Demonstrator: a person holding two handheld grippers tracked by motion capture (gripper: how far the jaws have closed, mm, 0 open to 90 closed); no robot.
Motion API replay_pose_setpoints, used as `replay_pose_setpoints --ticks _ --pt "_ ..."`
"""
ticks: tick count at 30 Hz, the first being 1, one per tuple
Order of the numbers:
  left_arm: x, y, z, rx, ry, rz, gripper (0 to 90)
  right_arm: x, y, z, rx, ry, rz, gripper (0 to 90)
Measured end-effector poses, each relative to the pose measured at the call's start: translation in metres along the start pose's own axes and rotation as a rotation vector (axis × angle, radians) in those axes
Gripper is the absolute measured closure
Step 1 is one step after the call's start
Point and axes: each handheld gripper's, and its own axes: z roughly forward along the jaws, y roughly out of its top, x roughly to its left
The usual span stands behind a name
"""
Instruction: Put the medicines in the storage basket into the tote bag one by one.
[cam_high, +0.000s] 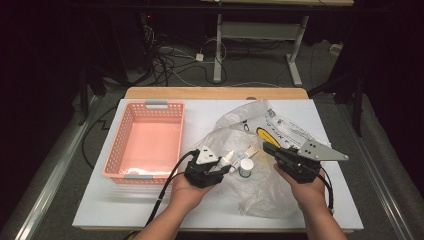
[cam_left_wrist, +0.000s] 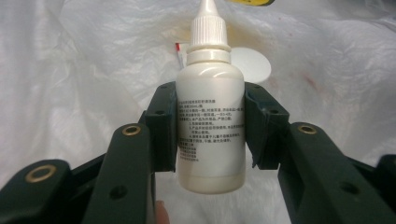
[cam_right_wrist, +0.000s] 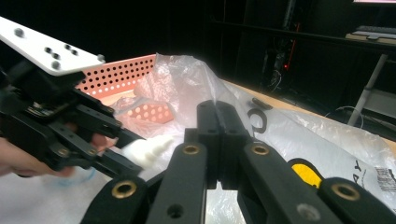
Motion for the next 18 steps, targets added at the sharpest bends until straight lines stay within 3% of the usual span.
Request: replay_pose_setpoints --ticks 6,9,18 --pt "-0.001 0.012 0.023 -0.006 0.025 0.003 58.2 -0.001 0.001 0.000 -0.006 0.001 0.004 90.0" --pt "0.002 0.019 0.036 0.015 0.057 0.032 58.2 -0.002 0.001 -0.001 -0.011 0.003 0.003 90.0" --pt "0.015 0.028 0.068 0.069 0.109 0.048 58.0 -0.003 0.001 0.000 -0.013 0.005 0.015 90.0"
